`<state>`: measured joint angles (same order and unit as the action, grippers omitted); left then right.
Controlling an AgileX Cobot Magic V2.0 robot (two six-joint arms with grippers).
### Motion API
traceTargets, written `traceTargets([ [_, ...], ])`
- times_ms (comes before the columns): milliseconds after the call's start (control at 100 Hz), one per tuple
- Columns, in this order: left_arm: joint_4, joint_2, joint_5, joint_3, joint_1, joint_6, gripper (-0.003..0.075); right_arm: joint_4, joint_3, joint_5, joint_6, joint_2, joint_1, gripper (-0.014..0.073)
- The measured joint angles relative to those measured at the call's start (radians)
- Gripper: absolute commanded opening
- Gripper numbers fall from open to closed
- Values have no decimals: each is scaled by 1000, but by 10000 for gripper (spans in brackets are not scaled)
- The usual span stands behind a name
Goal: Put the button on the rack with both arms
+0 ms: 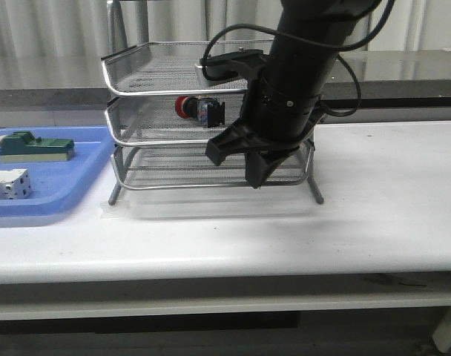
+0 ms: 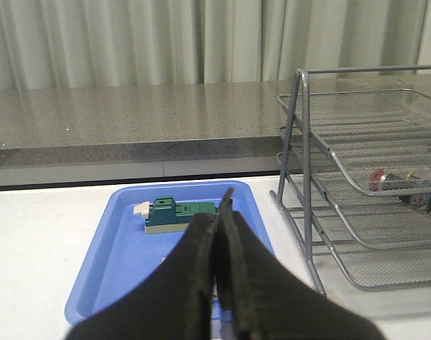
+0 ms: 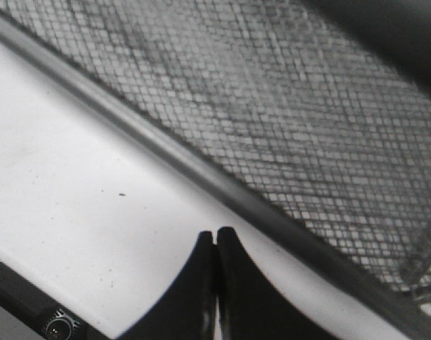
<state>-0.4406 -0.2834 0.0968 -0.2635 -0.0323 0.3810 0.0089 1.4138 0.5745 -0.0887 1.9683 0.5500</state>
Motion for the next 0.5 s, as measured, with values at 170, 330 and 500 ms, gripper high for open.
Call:
traceTargets([
  [170,0,0,0,0,0,0,-20,7,0,41,13,-46,6,-63],
  [330,0,0,0,0,0,0,-20,7,-30,48,26,-119,-6,-63],
  [500,0,0,0,0,0,0,-20,1,-135,39,52,-237,-58,-63],
])
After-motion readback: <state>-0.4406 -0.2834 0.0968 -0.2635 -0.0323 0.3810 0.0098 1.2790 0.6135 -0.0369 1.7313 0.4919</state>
